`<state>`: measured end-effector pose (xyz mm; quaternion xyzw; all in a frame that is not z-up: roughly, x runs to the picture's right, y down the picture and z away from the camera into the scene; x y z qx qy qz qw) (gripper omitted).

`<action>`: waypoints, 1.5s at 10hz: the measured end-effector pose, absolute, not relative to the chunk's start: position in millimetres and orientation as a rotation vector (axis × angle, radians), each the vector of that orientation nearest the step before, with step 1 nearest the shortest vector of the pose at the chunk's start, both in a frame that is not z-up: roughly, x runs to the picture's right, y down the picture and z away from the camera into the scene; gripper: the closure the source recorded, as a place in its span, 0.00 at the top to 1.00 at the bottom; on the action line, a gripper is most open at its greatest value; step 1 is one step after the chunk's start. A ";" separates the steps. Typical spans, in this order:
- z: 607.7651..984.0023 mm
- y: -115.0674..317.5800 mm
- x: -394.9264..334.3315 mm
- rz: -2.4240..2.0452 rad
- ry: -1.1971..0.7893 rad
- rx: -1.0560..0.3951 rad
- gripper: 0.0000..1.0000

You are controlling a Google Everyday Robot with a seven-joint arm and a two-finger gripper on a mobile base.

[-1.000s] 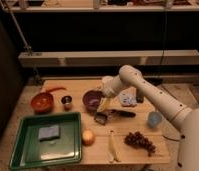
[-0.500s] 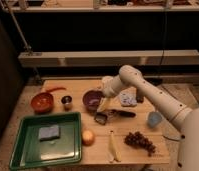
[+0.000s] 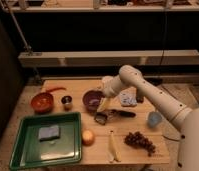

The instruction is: Place grapes in metal cup

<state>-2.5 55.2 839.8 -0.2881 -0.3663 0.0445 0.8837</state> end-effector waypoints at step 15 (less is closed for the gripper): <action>743.1 67.2 82.9 0.168 -0.368 -0.687 0.80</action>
